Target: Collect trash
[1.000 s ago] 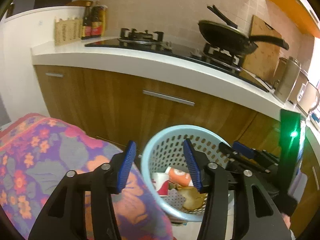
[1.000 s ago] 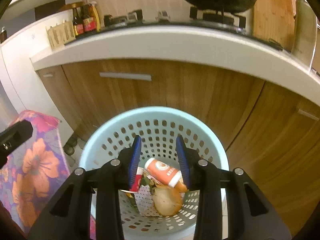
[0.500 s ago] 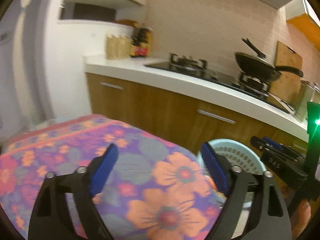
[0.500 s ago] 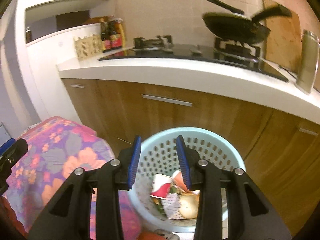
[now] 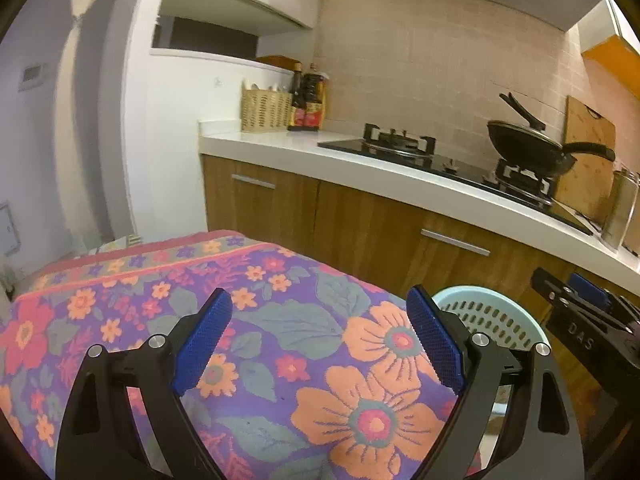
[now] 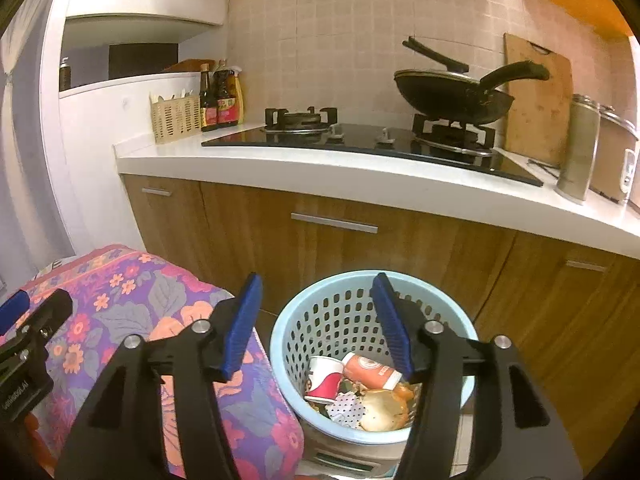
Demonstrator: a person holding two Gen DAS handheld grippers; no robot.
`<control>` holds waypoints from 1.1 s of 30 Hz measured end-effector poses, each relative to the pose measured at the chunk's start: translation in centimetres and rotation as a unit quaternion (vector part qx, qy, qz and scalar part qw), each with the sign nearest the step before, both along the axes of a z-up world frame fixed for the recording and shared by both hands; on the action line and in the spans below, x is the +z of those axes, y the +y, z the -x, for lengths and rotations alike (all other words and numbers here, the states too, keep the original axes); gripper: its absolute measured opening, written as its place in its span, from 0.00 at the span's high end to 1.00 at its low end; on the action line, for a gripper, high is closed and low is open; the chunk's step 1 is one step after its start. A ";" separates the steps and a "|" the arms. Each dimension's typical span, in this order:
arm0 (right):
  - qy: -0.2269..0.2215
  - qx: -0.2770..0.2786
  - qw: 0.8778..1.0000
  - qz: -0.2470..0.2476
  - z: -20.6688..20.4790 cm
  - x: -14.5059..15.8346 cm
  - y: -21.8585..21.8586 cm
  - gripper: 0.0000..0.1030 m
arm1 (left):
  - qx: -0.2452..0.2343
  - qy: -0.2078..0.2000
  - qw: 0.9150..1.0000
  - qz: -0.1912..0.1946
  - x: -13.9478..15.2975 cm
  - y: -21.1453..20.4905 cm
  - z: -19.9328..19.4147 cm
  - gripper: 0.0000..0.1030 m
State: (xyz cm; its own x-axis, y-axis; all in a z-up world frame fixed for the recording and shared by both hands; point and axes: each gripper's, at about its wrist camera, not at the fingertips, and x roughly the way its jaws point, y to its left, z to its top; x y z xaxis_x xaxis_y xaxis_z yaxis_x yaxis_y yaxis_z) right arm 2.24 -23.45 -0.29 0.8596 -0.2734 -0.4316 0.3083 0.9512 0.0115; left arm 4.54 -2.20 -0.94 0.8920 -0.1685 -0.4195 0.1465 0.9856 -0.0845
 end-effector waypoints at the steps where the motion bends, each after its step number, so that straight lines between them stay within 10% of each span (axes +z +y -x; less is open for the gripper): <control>1: -0.005 -0.001 1.000 0.001 0.1 0.1 0.1 0.44 | 0.008 -0.006 1.000 -0.005 0.0 0.0 0.2 0.16; 33: -0.020 -0.005 1.000 0.011 -0.1 0.8 1.7 0.43 | 0.036 -0.010 0.999 -0.036 0.0 0.1 0.3 0.13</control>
State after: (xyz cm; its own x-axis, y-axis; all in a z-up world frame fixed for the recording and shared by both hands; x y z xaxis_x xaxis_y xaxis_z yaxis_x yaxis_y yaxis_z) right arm 2.36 -21.76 0.50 0.8727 -0.2918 -0.3916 0.3183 0.9480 0.0030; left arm 4.20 -2.07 -0.90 0.9088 -0.0737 -0.4108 0.0762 0.9970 -0.0104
